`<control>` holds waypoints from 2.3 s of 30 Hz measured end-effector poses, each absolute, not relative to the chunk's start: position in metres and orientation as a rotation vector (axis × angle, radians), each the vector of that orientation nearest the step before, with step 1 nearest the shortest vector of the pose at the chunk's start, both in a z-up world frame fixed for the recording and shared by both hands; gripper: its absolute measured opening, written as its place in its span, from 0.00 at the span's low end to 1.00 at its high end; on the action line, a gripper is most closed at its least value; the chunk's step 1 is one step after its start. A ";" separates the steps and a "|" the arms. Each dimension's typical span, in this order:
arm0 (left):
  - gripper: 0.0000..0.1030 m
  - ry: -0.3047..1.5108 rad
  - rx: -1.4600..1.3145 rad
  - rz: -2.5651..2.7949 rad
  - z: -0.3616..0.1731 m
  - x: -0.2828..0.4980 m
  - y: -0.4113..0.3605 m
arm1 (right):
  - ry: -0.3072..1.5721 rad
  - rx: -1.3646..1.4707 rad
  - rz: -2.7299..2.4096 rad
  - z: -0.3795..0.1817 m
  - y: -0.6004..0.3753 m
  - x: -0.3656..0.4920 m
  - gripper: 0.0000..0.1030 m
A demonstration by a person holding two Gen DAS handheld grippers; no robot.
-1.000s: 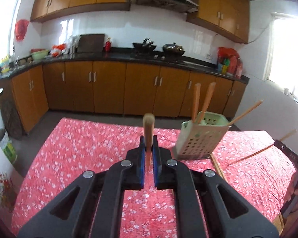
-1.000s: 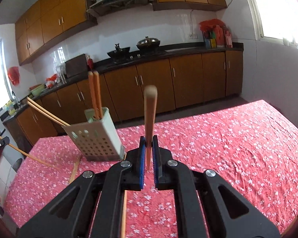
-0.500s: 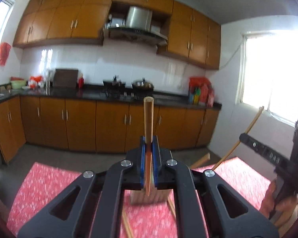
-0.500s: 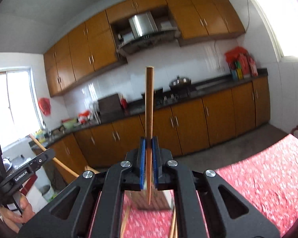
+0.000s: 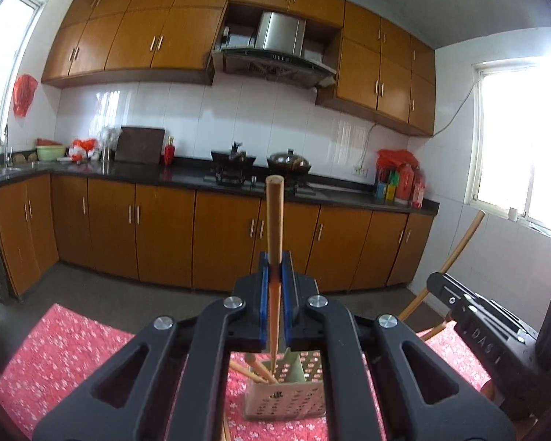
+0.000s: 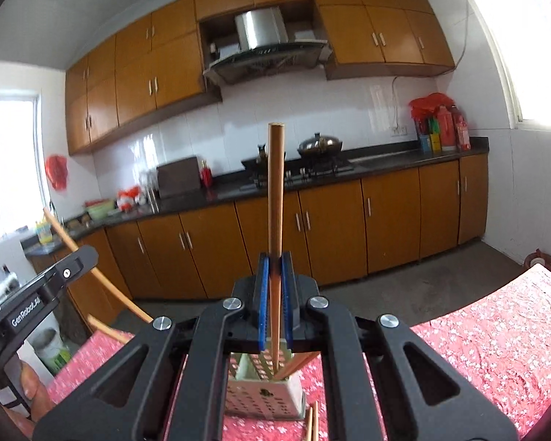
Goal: Organize utensils
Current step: 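Drop the chopstick into the holder with the left tool while the right tool releases its own, then lower both tools to the cloth and close each on a chopstick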
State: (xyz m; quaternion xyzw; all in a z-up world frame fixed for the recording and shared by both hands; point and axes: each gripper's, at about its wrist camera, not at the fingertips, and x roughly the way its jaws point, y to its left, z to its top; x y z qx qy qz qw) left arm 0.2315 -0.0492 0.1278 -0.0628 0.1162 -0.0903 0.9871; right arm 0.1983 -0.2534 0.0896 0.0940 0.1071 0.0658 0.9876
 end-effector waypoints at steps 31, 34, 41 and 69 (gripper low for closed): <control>0.38 0.575 -0.151 -0.023 -0.004 0.155 0.051 | 0.763 0.206 0.111 -0.060 -0.295 0.150 0.21; 0.37 0.680 -0.173 -0.062 -0.037 0.158 0.046 | 0.836 0.203 0.168 -0.086 -0.277 0.148 0.21; 0.36 0.788 -0.189 -0.146 -0.075 0.154 0.029 | 0.906 0.133 0.178 -0.113 -0.255 0.153 0.10; 0.08 0.899 0.009 -0.097 -0.103 0.174 0.001 | 0.855 0.059 0.048 -0.117 -0.271 0.149 0.08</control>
